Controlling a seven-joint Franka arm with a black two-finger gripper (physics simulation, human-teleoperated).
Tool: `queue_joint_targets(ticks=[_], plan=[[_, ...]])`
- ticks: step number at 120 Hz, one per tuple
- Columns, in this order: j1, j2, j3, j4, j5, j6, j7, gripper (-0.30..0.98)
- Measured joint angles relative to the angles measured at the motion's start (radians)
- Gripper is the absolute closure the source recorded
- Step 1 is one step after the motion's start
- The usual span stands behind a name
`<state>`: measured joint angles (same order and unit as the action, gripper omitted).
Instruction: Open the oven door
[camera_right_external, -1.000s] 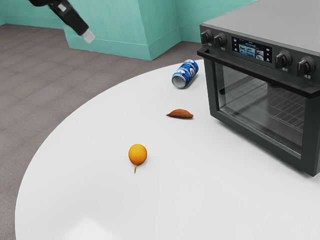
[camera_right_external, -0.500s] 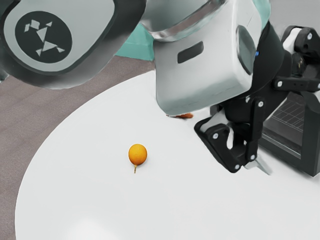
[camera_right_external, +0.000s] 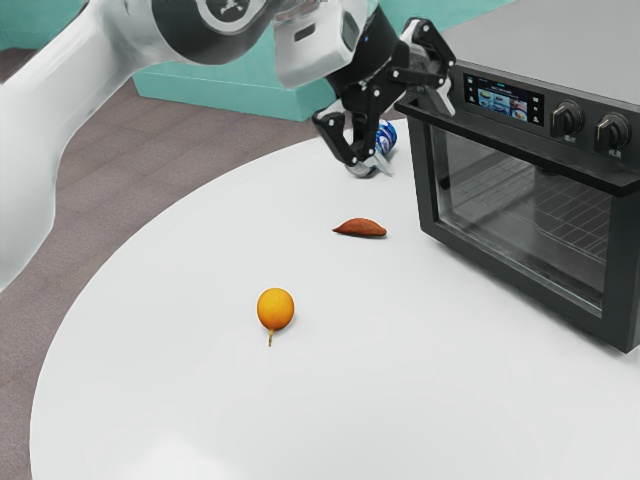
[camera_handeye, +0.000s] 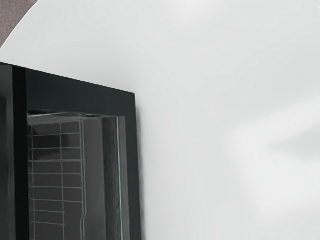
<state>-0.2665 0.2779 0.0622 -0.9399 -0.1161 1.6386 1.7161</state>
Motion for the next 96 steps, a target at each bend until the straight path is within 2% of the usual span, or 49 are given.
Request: queue_joint_targets(ticks=[16,33,96], plan=[[0.064,0.040,-0.065,0.027,-0.005,0.021,0.071,0.02],[0.070,0.095,-0.069,0.084,-0.007,0.053,0.131,0.02],[0.106,0.199,-0.071,0.090,-0.007,0.172,0.257,0.02]])
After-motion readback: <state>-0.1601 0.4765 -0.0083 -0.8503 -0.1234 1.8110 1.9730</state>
